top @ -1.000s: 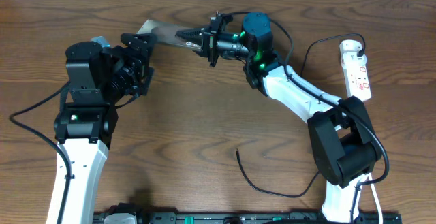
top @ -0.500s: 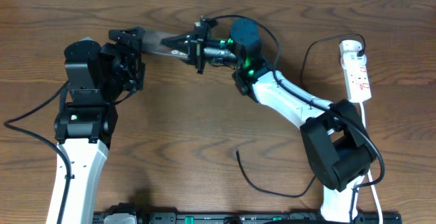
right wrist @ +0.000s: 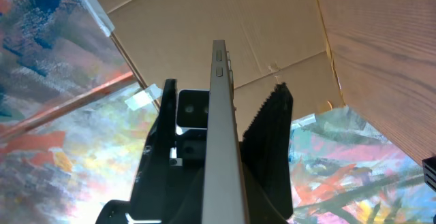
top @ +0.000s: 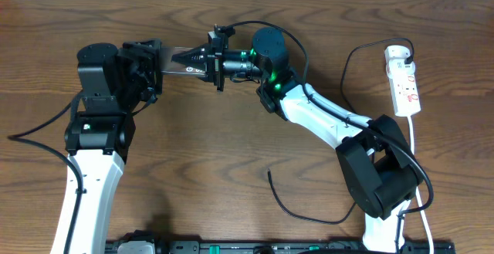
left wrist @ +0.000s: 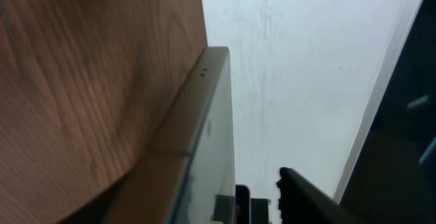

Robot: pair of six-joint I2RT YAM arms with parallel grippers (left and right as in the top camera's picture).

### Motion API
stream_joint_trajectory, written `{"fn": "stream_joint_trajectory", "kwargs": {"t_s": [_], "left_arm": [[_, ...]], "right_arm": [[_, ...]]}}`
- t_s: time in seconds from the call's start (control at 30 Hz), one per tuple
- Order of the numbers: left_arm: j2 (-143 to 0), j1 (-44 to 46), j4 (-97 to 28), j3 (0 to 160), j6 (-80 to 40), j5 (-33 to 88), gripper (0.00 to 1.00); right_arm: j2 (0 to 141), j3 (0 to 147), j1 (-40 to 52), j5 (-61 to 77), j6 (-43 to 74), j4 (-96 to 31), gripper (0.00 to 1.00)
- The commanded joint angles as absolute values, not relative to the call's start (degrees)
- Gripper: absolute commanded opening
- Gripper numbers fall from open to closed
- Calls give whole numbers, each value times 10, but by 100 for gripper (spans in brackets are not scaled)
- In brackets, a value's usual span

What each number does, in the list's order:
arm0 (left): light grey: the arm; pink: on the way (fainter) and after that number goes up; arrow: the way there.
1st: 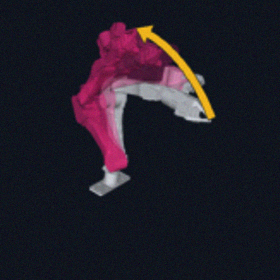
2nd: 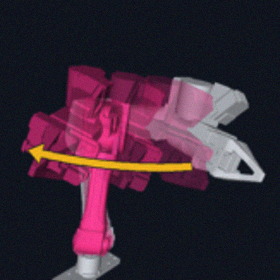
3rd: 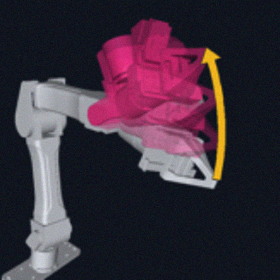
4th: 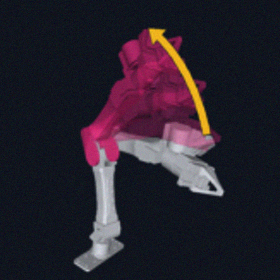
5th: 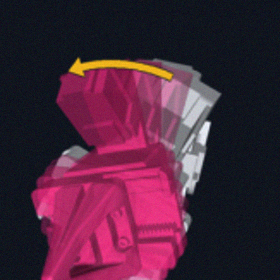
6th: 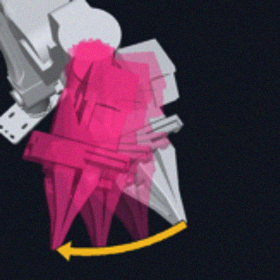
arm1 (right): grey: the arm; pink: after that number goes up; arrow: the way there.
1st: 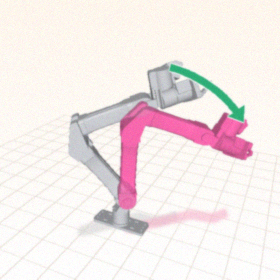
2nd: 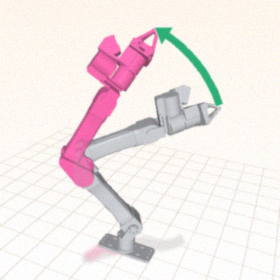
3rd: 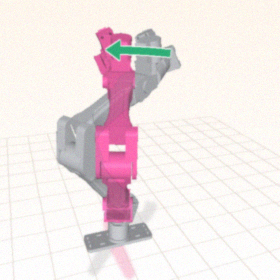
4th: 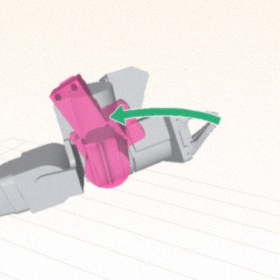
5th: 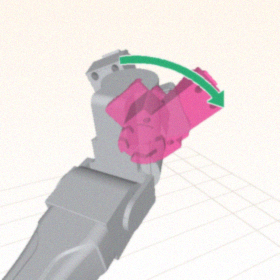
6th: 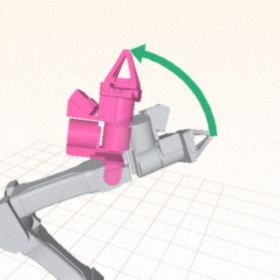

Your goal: Plug charger to phone and switch on socket

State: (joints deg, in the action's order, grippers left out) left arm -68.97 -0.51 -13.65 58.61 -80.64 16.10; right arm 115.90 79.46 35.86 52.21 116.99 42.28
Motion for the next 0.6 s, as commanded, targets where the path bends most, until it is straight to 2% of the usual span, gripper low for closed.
{"fn": "stream_joint_trajectory", "kwargs": {"t_s": [0.0,0.13,0.5,0.57], "left_arm": [[-691,-3,-136,598,-810,142,49],[-691,-5,-136,598,-824,143,37],[-691,-10,-136,598,-824,150,34],[-691,-10,-136,598,-824,150,30]], "right_arm": [[1160,805,362,531,1174,431,1],[1160,805,361,531,1174,431,1],[1160,805,360,531,1174,430,1],[1160,805,360,531,1174,430,1]]}}
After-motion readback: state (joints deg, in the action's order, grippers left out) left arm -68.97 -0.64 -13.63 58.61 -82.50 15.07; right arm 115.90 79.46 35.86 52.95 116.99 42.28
